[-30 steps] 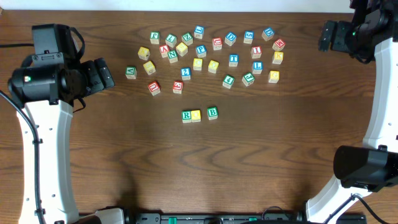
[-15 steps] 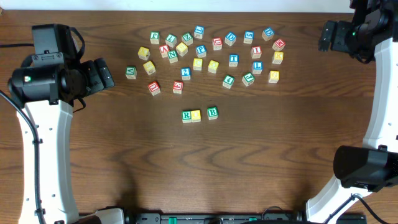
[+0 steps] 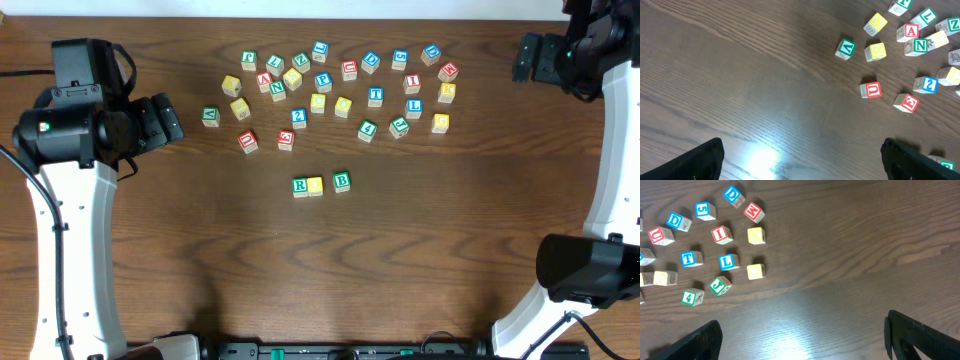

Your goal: Spell out ROBOT

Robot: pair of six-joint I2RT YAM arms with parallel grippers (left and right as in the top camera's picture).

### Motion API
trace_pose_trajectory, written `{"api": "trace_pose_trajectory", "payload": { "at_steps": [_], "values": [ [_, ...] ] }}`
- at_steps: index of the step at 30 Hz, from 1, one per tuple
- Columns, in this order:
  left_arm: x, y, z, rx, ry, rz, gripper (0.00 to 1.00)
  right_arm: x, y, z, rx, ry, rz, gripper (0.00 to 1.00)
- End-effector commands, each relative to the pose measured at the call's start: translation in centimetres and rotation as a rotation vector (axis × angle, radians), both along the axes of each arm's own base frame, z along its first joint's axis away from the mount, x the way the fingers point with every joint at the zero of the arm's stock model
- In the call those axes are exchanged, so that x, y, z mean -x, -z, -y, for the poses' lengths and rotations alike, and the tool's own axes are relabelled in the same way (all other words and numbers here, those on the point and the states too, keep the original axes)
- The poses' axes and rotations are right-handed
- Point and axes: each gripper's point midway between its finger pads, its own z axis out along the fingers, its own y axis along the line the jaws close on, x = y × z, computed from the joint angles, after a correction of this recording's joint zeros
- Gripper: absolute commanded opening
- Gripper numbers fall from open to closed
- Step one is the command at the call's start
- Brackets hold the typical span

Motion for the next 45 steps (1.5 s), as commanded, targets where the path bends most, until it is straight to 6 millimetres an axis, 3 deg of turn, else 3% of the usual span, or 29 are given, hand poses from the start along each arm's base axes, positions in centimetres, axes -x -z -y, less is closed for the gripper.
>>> {"api": "trace_pose_trajectory", "payload": {
  "at_steps": [1,38,45],
  "values": [
    [0.10,-0.07,-0.26,-0.009,0.001,-0.005,0.99,0.06,0.03,0.15,0.007,-0.011,-0.003,0.99],
    [0.08,-0.07,-0.19,-0.002,-0.004,-0.003,0.98,0.07,0.04,0.15,0.007,-0.011,-0.003,0.99],
    [-0.88,-0.49,0.51,0.029,0.020,0.040,0.99,0.06,0.03,0.15,0.007,-0.011,-0.003,0.99]
  ]
}}
